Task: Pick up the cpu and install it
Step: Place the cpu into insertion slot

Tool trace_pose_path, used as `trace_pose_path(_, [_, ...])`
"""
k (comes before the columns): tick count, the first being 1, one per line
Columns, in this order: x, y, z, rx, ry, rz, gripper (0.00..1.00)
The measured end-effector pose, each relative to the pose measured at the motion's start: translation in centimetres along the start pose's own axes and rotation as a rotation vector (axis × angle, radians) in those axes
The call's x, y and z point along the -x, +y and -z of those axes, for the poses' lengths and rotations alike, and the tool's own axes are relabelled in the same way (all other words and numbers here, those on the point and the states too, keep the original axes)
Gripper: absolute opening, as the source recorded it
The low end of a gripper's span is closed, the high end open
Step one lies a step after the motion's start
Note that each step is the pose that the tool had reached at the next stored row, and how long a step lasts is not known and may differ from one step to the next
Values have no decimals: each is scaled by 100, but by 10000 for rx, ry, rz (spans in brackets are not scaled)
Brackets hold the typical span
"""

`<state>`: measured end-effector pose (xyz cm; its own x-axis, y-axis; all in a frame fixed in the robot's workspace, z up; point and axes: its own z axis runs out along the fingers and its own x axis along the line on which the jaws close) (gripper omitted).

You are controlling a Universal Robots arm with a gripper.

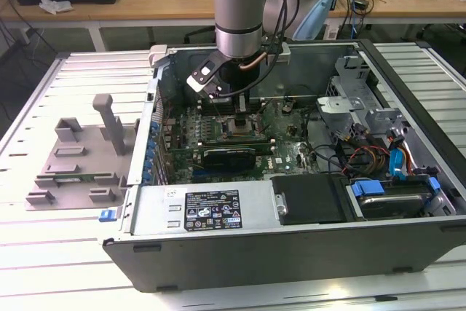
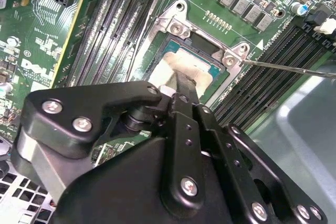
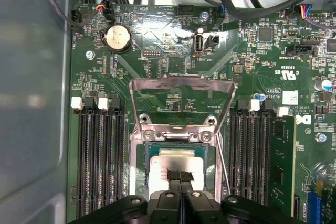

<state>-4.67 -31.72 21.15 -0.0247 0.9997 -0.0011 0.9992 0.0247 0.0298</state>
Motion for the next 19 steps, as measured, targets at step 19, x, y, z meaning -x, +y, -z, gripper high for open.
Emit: trace_pose_path(19, [31, 3, -45, -34, -31, 256, 11])
